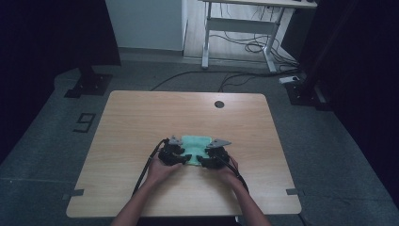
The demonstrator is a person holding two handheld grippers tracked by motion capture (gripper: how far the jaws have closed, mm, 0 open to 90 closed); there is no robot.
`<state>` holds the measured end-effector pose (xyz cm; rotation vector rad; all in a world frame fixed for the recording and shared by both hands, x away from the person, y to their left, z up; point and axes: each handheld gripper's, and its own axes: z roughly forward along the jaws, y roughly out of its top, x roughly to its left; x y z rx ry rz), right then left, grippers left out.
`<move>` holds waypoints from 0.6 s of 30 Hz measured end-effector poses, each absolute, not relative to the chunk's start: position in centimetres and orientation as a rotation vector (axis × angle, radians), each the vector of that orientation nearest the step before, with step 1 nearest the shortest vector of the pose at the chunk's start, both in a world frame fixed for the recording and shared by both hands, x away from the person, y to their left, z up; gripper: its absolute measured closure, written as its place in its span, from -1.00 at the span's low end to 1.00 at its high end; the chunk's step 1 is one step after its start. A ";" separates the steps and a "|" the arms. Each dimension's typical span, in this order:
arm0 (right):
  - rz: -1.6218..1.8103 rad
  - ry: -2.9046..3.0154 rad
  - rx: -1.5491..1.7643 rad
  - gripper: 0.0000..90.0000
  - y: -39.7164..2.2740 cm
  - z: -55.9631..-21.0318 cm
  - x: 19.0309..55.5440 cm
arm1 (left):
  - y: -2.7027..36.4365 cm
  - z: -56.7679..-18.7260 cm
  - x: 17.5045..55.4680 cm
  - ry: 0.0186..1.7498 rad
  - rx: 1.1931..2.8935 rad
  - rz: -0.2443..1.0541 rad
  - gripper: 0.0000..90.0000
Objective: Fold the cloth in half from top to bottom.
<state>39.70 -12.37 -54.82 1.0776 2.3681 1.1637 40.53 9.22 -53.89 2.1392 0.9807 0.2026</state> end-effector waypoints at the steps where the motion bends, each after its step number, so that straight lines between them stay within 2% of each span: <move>1: 1.169 2.358 1.084 0.05 -12.4 -54.9 39.8 | 9.2 -53.9 40.5 0.981 2.139 0.203 0.21; 10: 1.160 2.347 1.121 0.06 -12.7 -54.8 41.3 | 8.5 -53.8 42.3 0.994 2.148 0.212 0.21; 18: 1.183 2.296 1.103 0.02 -13.3 -54.1 40.7 | 8.8 -52.7 41.6 0.990 2.109 0.273 0.14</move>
